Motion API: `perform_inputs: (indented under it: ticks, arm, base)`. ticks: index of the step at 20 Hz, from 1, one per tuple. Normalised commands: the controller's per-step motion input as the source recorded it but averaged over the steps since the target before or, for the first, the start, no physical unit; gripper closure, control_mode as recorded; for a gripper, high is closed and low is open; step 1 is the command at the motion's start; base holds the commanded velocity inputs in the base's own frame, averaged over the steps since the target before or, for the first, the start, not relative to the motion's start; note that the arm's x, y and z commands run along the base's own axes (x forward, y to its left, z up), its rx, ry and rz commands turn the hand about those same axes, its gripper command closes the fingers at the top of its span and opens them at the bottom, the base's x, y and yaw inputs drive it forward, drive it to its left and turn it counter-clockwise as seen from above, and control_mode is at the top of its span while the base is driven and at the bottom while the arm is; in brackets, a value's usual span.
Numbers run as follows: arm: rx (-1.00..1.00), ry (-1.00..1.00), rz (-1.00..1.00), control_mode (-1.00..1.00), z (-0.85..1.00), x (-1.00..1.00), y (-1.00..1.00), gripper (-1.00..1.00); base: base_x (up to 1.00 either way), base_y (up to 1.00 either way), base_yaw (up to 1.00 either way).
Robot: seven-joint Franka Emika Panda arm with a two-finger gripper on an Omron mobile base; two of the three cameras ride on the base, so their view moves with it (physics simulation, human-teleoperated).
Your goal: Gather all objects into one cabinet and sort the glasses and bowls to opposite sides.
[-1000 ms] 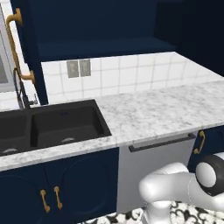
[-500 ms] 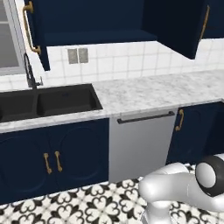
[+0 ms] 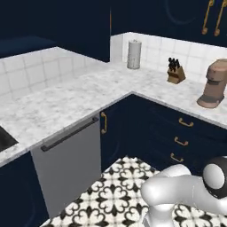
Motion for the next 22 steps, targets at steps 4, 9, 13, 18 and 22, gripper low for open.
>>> perform_inputs:
  ticks: [4,9,13,18,22]
  arm:
    - [0.00,0.00,0.00,1.00,0.00,0.00,0.00,1.00]
    - [0.00,0.00,0.00,1.00,0.00,0.00,0.00,1.00]
    - [0.00,0.00,0.00,1.00,0.00,0.00,0.00,1.00]
    - [0.00,0.00,0.00,1.00,0.00,0.00,0.00,1.00]
    - [0.00,0.00,0.00,1.00,0.00,0.00,0.00,1.00]
  base:
    - [0.11,-0.11,-0.98]
    - [0.13,-0.06,-0.97]
    - [0.11,-0.11,-0.95]
    - [0.01,-0.37,-0.62]
    - [0.17,-0.01,0.08]
